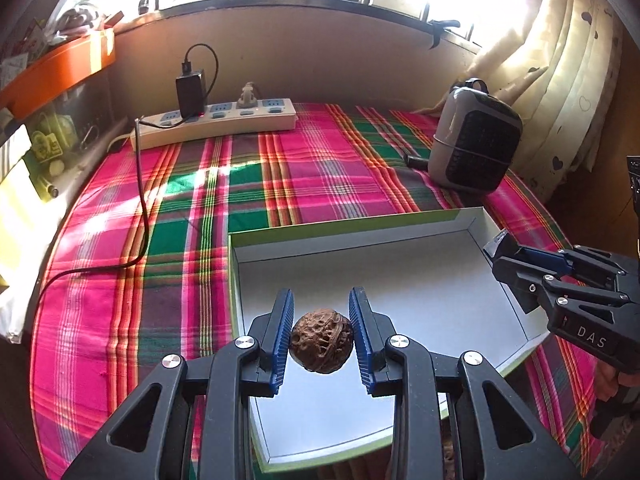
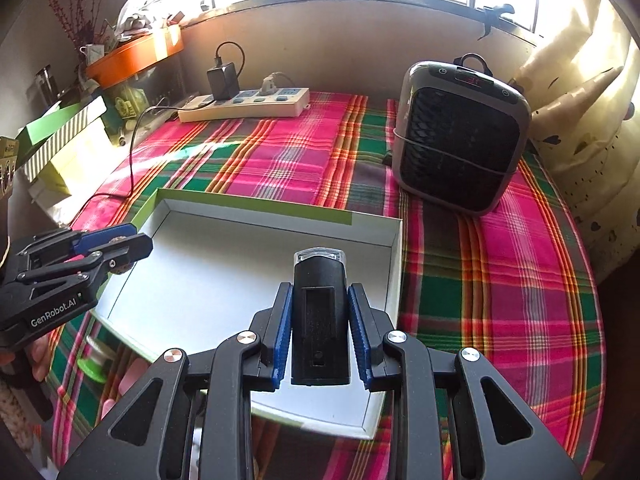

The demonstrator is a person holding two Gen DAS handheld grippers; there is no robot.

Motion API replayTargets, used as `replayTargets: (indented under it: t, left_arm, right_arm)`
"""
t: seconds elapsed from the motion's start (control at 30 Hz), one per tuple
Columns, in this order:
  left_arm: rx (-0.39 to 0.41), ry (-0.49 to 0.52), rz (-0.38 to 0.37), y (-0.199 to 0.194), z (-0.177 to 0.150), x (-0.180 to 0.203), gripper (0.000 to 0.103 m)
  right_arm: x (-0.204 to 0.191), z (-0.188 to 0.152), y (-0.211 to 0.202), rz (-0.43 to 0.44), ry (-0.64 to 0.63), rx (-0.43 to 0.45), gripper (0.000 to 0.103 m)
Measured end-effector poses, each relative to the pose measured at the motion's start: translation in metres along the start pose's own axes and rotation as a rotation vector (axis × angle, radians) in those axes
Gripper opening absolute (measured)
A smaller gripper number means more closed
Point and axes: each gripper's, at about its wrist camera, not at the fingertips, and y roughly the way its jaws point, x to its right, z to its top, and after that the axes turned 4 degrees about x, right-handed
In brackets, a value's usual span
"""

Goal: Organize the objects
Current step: 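Carry the walnut with the left tool while the right tool carries the charger over the box, then open the left tool to drop the walnut while the right tool releases the charger in the box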

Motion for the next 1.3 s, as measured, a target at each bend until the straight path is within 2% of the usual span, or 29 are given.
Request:
replayTargets:
  t: [0.27,0.53,1.3]
  left_arm:
    - [-0.021,0.010,0.029,0.027,0.014,-0.001,0.027]
    - [-0.048,0.021,0.041,0.045,0.013,-0.002,0.027]
    - [-0.079,0.053,0.084,0.055,0.014,0.003,0.027]
  right_arm:
    - [0.003,0.012,0.025,-0.049,0.023,-0.021,0.028]
    - [0.007,0.014,0.039,-0.066,0.034,-0.041,0.028]
    - [0.011,0.011,0.053,-0.069,0.049,-0.041,0.029]
